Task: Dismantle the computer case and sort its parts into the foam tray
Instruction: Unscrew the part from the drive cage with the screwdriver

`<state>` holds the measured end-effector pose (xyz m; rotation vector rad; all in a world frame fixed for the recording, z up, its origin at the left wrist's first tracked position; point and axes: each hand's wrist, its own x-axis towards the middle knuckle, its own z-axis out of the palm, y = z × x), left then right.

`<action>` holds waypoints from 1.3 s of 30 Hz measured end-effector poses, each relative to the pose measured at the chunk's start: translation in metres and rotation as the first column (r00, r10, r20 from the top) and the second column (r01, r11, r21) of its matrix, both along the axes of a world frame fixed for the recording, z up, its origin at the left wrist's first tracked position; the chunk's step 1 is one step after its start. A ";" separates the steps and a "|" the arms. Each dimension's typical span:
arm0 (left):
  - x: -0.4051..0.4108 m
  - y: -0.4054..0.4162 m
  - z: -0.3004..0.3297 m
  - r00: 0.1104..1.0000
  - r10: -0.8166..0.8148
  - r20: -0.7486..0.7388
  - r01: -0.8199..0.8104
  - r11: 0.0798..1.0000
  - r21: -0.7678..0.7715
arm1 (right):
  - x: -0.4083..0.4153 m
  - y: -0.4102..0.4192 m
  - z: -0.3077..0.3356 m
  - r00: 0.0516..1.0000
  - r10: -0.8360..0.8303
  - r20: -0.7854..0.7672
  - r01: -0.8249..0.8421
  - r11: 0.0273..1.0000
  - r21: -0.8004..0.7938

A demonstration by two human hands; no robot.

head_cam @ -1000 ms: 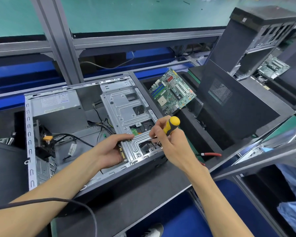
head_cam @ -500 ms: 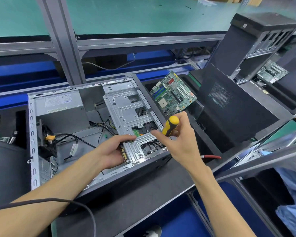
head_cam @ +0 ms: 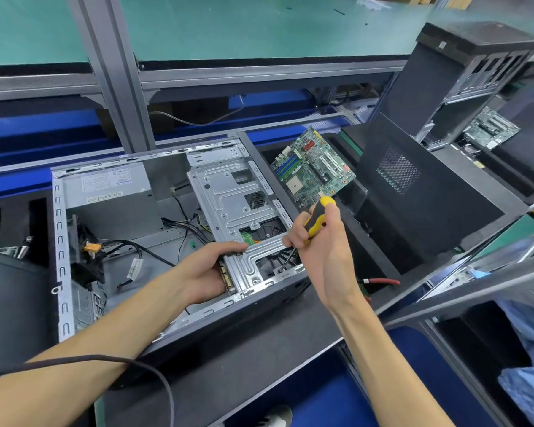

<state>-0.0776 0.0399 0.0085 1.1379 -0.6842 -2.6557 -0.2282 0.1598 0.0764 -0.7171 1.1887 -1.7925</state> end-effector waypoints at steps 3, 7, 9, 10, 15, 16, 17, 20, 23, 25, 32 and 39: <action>0.000 -0.001 -0.002 1.000 -0.005 0.005 0.005 1.000 -0.012 | 0.000 -0.005 0.004 0.999 -0.043 -0.024 0.044 0.998 0.036; 0.000 -0.001 -0.001 1.000 -0.001 0.005 0.001 1.000 -0.009 | 0.001 -0.005 0.010 0.999 -0.009 -0.040 0.008 0.999 -0.041; 0.000 -0.001 -0.001 1.000 -0.002 0.012 0.002 1.000 -0.011 | 0.006 -0.007 0.014 1.000 0.006 -0.012 -0.006 0.998 -0.062; 0.000 -0.001 -0.001 1.000 -0.004 0.015 0.004 1.000 -0.015 | 0.008 -0.008 0.015 1.000 0.014 -0.005 -0.015 0.997 -0.077; 0.000 -0.001 0.000 1.000 -0.015 0.010 0.016 1.000 -0.020 | 0.009 -0.012 0.016 0.974 -0.089 -0.207 0.080 0.996 -0.049; 0.000 -0.001 0.001 1.000 -0.020 0.010 0.020 1.000 -0.024 | 0.007 -0.013 0.018 0.965 -0.109 -0.236 0.106 0.994 -0.026; 0.001 -0.001 0.001 1.000 -0.018 0.013 0.018 1.000 -0.025 | 0.006 -0.014 0.019 0.962 -0.120 -0.246 0.121 0.993 -0.010; 0.001 -0.002 -0.001 1.000 0.005 0.030 -0.004 1.000 -0.007 | 0.006 -0.018 0.024 0.984 -0.106 -0.144 0.106 0.994 -0.007; 0.001 -0.001 0.000 1.000 0.009 0.022 -0.009 1.000 -0.003 | 0.008 -0.020 0.021 0.982 -0.092 -0.166 0.087 0.996 -0.035; 0.001 -0.001 0.001 1.000 0.011 0.024 -0.011 1.000 -0.012 | 0.007 -0.018 0.018 0.960 -0.122 -0.251 0.111 0.992 -0.056; 0.000 -0.001 0.002 0.999 -0.001 0.034 0.001 1.000 -0.014 | 0.005 -0.020 0.021 0.974 -0.139 -0.179 0.141 0.990 -0.003; 0.000 -0.001 0.001 1.000 -0.010 0.029 0.010 1.000 -0.026 | 0.007 -0.016 0.022 0.977 -0.121 -0.175 0.111 0.992 -0.068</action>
